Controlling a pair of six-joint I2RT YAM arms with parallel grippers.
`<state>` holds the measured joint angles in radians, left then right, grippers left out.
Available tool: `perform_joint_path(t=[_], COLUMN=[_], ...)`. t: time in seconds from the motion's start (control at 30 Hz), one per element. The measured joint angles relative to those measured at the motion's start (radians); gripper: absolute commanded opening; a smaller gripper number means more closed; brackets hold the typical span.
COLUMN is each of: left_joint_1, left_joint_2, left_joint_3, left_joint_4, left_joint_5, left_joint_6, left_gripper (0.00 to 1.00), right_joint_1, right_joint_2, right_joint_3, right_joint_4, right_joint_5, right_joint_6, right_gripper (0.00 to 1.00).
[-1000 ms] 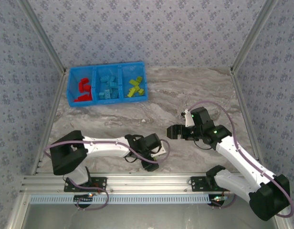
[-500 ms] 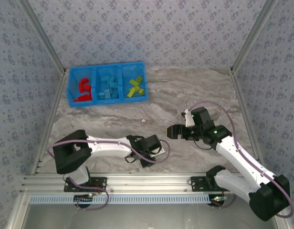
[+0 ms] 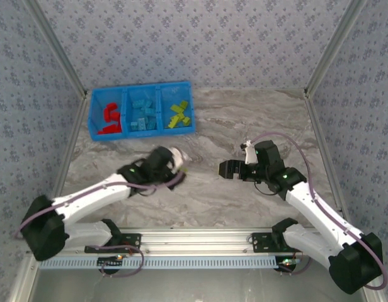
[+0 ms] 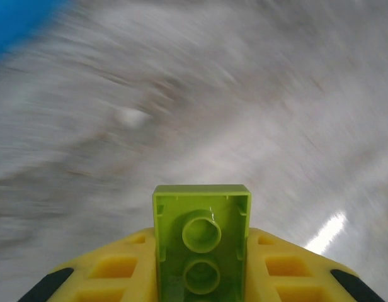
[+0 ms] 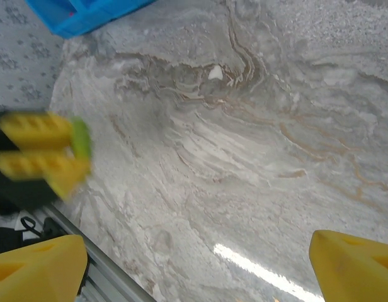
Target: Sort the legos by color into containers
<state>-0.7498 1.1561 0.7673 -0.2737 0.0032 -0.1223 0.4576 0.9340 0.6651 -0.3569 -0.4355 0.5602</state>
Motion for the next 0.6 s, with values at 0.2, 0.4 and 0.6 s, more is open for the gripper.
perform_joint_path(t=[0.2,0.4,0.6], left_joint_1=[0.433,0.739,0.832], left_joint_2=[-0.027,0.116,0.375], left_joint_3=[0.068,0.18,0.368], left_joint_4=[0.043,0.076,0.095], left_joint_5=[-0.012,0.002,0.005], left_joint_6=[-0.099,-0.227,-0.27], left_gripper=[0.26,0.26,0.28], right_joint_1=[0.026,0.136,0.168], right_joint_2=[0.038,0.2,0.28], right_joint_3=[-0.001,0.117,0.164], right_joint_4=[0.224,0.348,0.386], right_joint_5=[-0.014,-0.017,-0.018], right_joint_6=[0.051,0.031,0.022], right_gripper=[0.95,0.95,0.95])
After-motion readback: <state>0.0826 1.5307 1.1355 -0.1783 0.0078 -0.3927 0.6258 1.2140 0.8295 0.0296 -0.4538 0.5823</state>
